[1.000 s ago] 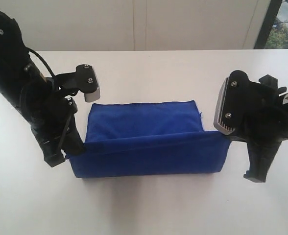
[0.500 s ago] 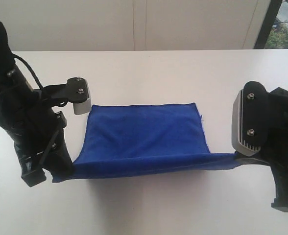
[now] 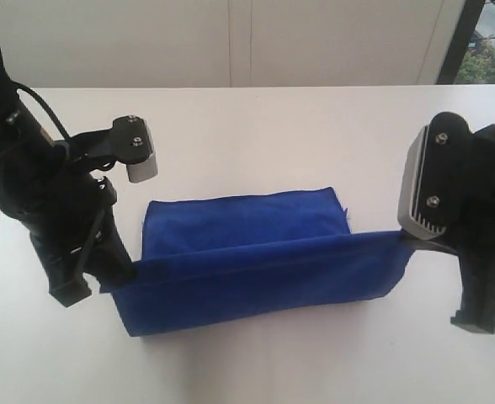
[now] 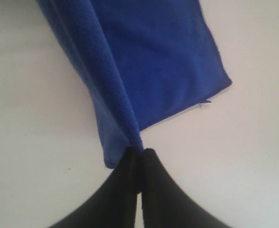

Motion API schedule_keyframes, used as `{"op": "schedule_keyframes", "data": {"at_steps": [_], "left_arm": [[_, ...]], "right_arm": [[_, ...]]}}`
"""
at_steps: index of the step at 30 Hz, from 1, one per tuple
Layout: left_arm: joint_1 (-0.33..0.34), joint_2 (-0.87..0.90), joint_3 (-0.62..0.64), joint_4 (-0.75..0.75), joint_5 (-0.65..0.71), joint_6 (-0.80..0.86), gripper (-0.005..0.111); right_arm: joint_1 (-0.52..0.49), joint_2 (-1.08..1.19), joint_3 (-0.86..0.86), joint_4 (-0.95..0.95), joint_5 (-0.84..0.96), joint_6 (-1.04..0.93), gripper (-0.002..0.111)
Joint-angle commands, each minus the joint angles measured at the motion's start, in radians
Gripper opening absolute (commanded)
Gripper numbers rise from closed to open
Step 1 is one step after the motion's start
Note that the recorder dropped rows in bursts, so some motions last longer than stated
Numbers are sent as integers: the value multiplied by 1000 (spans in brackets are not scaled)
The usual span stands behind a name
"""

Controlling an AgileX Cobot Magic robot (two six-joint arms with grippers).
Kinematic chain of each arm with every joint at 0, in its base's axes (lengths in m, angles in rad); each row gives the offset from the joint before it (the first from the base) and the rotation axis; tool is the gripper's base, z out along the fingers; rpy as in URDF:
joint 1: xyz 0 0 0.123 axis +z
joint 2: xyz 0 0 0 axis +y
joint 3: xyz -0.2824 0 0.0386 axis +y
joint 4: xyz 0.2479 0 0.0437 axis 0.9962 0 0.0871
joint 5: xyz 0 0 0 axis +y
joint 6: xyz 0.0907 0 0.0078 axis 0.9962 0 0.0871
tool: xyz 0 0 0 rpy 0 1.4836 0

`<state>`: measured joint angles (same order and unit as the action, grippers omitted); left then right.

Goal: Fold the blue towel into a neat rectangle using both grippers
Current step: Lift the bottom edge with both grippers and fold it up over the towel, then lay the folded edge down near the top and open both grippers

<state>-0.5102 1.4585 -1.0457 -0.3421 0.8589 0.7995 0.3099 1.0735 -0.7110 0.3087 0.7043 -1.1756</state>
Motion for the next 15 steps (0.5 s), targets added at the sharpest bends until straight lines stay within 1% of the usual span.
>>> {"op": "schedule_keyframes", "data": {"at_steps": [1, 4, 8, 12, 15], "left_arm": [[-2, -10, 8, 11, -96, -19, 0], [-2, -6, 8, 38, -151, -53, 0], [-2, 1, 8, 136, -249, -135, 0], [0, 13, 8, 151, -335, -138, 0], [0, 32, 8, 188, -366, -146, 0]], "right_arm": [[0, 48, 4, -7, -104, 33, 0], [0, 102, 4, -7, -170, 33, 0], [0, 173, 4, -7, -274, 33, 0], [0, 243, -2, -7, -368, 36, 0], [0, 292, -27, -7, -400, 36, 0]]}}
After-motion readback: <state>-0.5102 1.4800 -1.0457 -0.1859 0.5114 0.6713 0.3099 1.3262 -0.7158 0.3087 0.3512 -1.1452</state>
